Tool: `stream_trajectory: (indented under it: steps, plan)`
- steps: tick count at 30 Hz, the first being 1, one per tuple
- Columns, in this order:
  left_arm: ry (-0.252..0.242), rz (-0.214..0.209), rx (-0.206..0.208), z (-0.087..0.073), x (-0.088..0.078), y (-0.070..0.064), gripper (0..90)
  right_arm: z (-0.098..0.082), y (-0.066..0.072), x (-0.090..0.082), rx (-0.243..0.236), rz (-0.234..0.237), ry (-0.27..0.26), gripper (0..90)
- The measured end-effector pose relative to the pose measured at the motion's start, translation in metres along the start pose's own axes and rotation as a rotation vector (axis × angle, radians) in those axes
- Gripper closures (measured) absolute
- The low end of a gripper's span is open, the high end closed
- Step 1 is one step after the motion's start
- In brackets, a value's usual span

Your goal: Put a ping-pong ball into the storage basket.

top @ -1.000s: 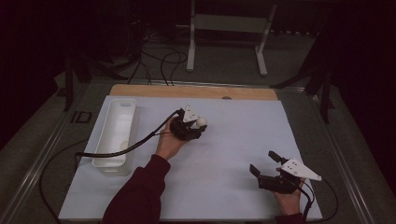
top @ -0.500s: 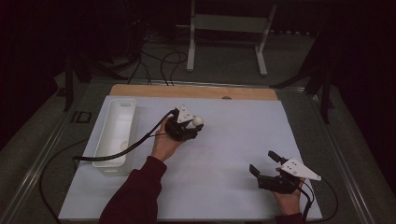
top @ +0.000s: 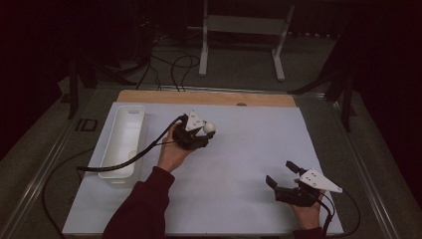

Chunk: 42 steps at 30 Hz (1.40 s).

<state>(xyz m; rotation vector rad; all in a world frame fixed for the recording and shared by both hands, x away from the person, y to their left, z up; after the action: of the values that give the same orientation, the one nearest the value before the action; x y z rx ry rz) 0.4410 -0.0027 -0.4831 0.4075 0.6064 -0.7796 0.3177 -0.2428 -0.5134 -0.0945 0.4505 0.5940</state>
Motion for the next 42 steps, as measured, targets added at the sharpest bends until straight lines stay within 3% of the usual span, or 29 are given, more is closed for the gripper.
stream_trajectory:
  steps: [42]
  plan:
    - [-0.023,0.040,0.035,0.008,-0.042,0.015,50.6,0.000,0.001,0.001,0.000,0.000,0.002,7.6]
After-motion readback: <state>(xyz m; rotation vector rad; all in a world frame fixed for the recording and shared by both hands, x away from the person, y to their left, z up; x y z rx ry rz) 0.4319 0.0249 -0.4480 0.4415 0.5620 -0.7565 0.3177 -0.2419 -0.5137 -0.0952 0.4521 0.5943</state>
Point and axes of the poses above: each handheld gripper's, and its own axes: x roughly forward along the jaws, z roughly out of its top, y roughly to its left, the point moved 10 cm from there along x, roughly forward along the jaws, and after that the axes turned 9 degrees about y, right-handed, at the moved point
